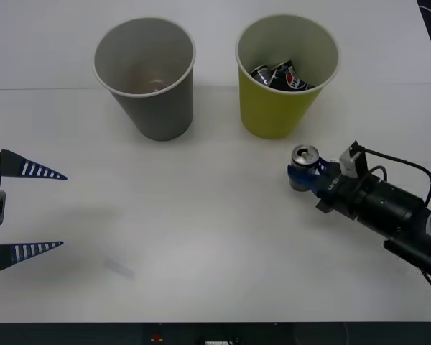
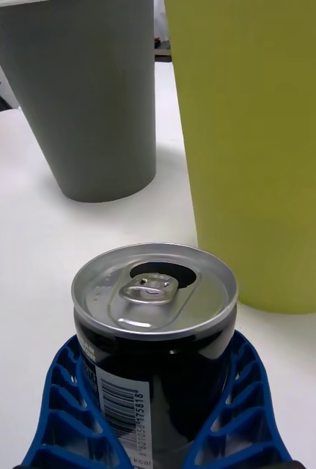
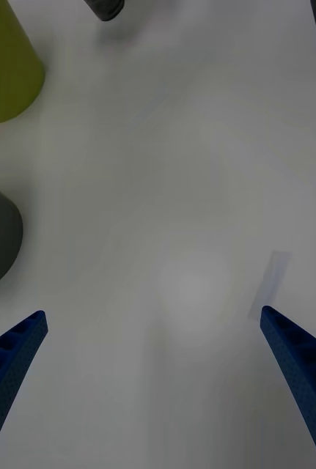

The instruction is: Put the can into the green bin and the plastic bottle into the gray bin

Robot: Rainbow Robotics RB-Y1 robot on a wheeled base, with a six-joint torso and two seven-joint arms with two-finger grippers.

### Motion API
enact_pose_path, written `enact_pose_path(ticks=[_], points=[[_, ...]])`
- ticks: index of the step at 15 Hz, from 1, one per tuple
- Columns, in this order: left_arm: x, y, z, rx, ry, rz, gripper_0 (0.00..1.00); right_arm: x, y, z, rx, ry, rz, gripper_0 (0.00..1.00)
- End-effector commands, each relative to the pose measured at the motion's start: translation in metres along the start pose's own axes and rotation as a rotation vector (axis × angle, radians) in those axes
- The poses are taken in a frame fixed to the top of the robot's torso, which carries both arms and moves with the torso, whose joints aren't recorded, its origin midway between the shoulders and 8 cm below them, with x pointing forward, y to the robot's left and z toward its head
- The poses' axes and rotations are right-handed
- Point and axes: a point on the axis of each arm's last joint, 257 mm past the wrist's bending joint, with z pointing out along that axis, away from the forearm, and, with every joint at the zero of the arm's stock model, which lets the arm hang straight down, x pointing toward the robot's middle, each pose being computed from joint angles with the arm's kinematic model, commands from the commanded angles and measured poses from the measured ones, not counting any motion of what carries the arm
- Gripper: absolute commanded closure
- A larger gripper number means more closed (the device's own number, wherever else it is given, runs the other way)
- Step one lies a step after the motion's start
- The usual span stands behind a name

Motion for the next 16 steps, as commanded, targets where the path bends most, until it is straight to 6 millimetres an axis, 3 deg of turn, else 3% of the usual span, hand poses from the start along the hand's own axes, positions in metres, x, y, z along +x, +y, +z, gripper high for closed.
enact_pose_path(ticks=[1,10,16], points=[[0.0,0.0,0.0,0.0,0.0,0.0,0.0,-0.011,0.001,-0.023,0.007,0.058,-0.028,1.0],[0.0,0.0,0.0,0.0,0.0,0.0,0.0,-0.043,0.006,-0.096,-0.013,0.261,-0.074,1.0],[0.0,0.0,0.0,0.0,0.0,0.0,0.0,-0.065,0.016,-0.134,-0.01,0.364,-0.08,1.0]])
